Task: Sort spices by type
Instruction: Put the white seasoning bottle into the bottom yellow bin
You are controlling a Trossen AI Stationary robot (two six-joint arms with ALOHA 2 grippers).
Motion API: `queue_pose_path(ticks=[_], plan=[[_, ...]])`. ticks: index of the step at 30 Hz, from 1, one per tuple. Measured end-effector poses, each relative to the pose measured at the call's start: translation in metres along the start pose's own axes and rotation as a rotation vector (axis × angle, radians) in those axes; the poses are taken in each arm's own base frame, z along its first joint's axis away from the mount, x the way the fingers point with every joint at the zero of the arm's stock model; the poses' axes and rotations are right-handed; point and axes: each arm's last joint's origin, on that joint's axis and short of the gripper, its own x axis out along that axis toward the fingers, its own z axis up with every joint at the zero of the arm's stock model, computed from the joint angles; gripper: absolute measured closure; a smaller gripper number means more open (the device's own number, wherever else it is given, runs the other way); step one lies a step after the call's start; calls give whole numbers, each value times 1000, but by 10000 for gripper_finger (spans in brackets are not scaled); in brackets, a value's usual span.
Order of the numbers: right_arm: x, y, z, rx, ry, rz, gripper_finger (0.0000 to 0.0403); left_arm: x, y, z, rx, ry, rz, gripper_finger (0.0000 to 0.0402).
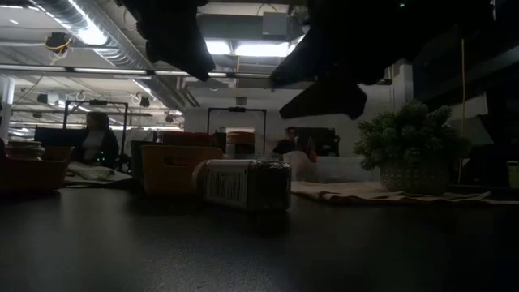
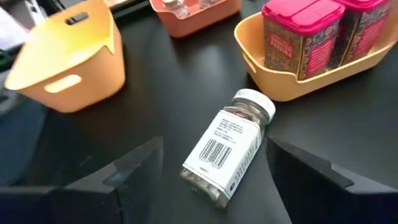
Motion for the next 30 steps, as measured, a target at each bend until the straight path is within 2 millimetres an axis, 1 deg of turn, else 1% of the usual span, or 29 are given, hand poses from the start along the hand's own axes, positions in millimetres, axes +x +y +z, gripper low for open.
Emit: queue_pose_path(ticks=[9,13,16,23,26,30], plan=[[47,11,-12,-27,36,-63,119,-3,-6,-3,-5,2,-18,233],[59,12,-14,-60,50,-167,119,-4,-7,-4,-1,2,-23,233],[63,12,-14,-93,74,-246,119,-4,-8,-5,1,1,-26,233],[66,14,-13,-90,92,-231,119,-3,-8,-6,3,6,-23,233],[68,15,-15,-67,97,-198,119,-3,-8,-7,-6,8,-21,233],[68,14,-15,-51,96,-208,119,-3,-8,-7,-20,7,-22,233]])
